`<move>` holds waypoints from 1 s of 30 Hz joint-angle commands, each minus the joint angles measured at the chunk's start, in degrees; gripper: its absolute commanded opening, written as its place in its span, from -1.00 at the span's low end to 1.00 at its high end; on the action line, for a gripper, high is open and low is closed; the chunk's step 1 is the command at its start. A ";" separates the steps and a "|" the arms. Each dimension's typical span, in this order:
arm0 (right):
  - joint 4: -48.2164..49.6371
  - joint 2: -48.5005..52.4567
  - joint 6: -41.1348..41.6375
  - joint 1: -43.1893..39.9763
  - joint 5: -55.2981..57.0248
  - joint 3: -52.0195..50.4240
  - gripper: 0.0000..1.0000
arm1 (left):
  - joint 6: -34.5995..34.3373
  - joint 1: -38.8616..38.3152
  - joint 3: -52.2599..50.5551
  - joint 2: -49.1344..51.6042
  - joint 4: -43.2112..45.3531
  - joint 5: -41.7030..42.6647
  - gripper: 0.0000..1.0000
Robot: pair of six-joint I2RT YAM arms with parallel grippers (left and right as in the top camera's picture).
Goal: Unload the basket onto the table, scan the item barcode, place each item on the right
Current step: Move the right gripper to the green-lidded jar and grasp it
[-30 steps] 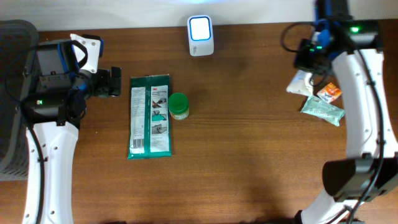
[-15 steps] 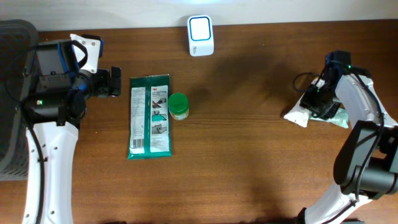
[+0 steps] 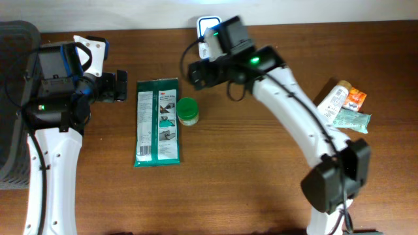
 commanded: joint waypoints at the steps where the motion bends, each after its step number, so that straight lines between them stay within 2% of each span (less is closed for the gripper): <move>1: 2.38 6.08 1.73 4.22 -0.74 0.83 0.97 | 0.50 -0.07 0.70 -0.55 0.07 0.83 0.98; 4: 4.22 10.69 3.17 7.04 -0.68 0.83 1.00 | 0.48 -0.04 0.70 -0.55 0.07 0.83 0.98; 5: 4.24 11.63 3.15 7.45 -0.66 0.83 0.90 | 0.48 -0.07 0.70 -0.55 0.07 0.85 0.99; 8: 2.99 14.34 3.15 7.93 3.96 0.83 0.83 | 0.50 -0.07 0.70 -0.55 0.07 0.83 0.98; 14: 2.40 17.97 2.73 8.68 5.03 0.83 0.68 | 0.50 -0.07 0.70 -0.55 0.07 0.83 0.98; 16: 1.11 18.05 2.71 8.68 7.34 0.85 0.37 | 0.50 -0.07 0.70 -0.55 0.07 0.83 0.98; 17: 0.55 18.05 2.69 8.66 7.69 0.85 0.31 | 0.50 -0.07 0.70 -0.55 0.07 0.83 0.98; 20: -4.33 16.85 2.49 8.46 9.90 3.15 0.31 | 0.50 -0.07 0.70 -0.55 0.07 0.83 0.99; 21: -8.24 16.17 0.85 8.46 11.43 5.53 0.33 | 0.50 -0.07 0.70 -0.55 0.07 0.83 0.98; 23: -17.03 14.93 -11.39 8.46 11.41 9.51 0.42 | 0.50 -0.07 0.70 -0.55 0.07 0.83 0.98; 26: -22.18 14.86 -34.29 8.44 11.39 9.94 0.43 | 0.50 -0.07 0.70 -0.55 0.07 0.83 0.98; 27: -21.77 14.86 -38.73 8.41 11.39 9.94 0.44 | 0.50 -0.07 0.70 -0.55 0.07 0.85 0.98; 28: -21.00 14.86 -39.06 8.20 11.30 9.94 0.50 | 0.50 -0.07 0.70 -0.55 0.07 0.83 0.98; 29: -19.63 14.86 -33.16 7.50 11.39 9.94 0.63 | 0.50 -0.07 0.70 -0.55 0.07 0.83 0.98; 30: -19.80 14.86 -29.64 6.49 11.23 9.94 0.64 | 0.48 -0.07 0.70 -0.55 0.07 0.83 0.98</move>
